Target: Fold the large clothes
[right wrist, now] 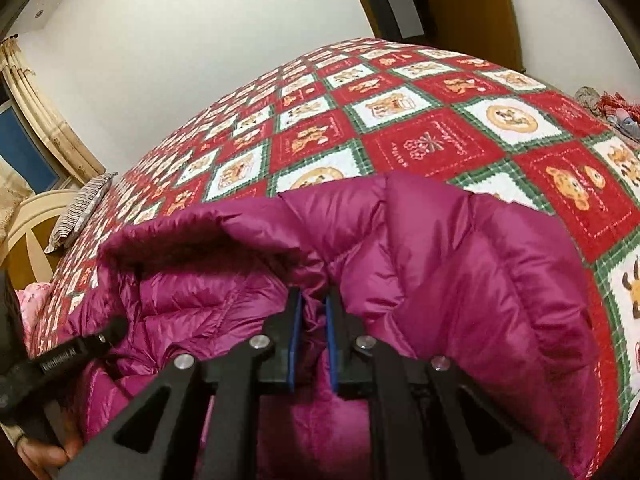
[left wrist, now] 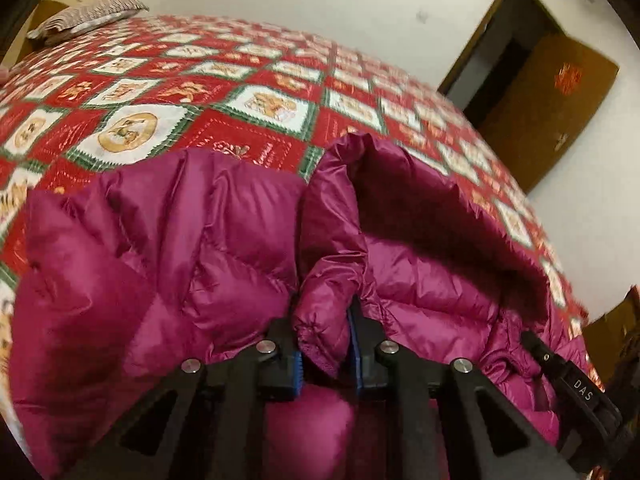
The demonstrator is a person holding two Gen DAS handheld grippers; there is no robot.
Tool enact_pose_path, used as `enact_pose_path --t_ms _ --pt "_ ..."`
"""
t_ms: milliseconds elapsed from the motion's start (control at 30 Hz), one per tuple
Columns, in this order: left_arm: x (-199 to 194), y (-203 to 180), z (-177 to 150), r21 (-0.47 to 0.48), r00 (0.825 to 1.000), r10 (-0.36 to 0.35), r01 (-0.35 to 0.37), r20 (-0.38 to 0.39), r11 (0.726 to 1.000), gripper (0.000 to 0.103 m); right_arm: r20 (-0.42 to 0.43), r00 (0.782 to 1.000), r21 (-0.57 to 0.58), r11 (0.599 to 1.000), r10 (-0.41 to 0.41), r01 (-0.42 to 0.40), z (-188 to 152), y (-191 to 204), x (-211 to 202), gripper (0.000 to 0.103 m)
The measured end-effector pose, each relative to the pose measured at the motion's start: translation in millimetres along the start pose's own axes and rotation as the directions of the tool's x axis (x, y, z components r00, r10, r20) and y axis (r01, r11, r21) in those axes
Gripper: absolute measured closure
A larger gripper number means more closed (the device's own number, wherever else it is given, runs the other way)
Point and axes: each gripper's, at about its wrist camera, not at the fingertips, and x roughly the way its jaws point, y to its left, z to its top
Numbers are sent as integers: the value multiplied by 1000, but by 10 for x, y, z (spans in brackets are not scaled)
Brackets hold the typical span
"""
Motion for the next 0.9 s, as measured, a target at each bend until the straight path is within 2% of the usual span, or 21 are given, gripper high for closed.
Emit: enact_pose_path --t_ms 100,133,167,233,267,300,367,433,500,533,567,600,633,667,733,833,900 --pt "-13 25 -24 -22 1000 -17 18 24 1000 84 -34 999 12 1000 2 -2 40 -14 -3 90" --pt "-17 41 -26 -28 999 -26 26 25 999 84 -51 998 16 1000 -21 22 68 -8 -57 90" --pt "-13 31 -21 -32 999 -30 31 26 999 84 -39 998 10 998 -55 55 96 20 -145 89" --pt "-12 26 -28 -32 999 -28 29 31 999 84 60 990 -42 991 -126 129 182 173 -408 80" --pt "-10 12 -30 -26 999 -21 22 32 999 84 105 983 -82 984 -148 157 258 294 -496 80" --pt "-15 -12 -34 -16 999 -12 13 33 1000 84 131 979 -110 980 -153 168 365 425 -524 80" --pt "-12 -18 -25 -15 999 -19 20 32 1000 84 126 982 -101 983 -139 152 542 539 -442 80" --pt "-17 29 -28 -32 999 -44 45 30 998 84 71 991 -41 993 -112 115 702 584 -198 80" --pt "-13 87 -23 -52 997 -72 74 30 996 83 -11 996 -26 996 -85 85 708 560 86 80" --pt "-18 121 -23 -68 995 -92 94 30 993 83 -78 995 -29 997 -70 68 647 539 235 80" --pt "-15 145 -7 -77 994 -103 105 30 992 83 -185 981 -52 997 -65 56 525 507 434 80" --pt "-36 158 -8 -88 993 -110 113 29 990 83 -225 971 -84 995 -80 62 436 509 505 82" --pt "-62 139 -10 -84 995 -102 103 22 991 83 -157 984 -163 985 -82 56 320 523 454 85" --pt "-108 92 -9 -67 997 -78 79 6 995 83 -136 987 -193 979 -86 58 272 524 430 85" --pt "-303 -31 -18 0 999 -40 40 -1 999 83 -105 993 -194 980 -60 39 205 478 393 86" --pt "-724 -176 17 91 997 -70 67 32 994 83 -87 994 -215 975 -67 47 172 520 378 86" --pt "-839 -289 180 118 995 -83 77 47 990 82 -70 994 -238 969 -80 61 143 554 360 86"
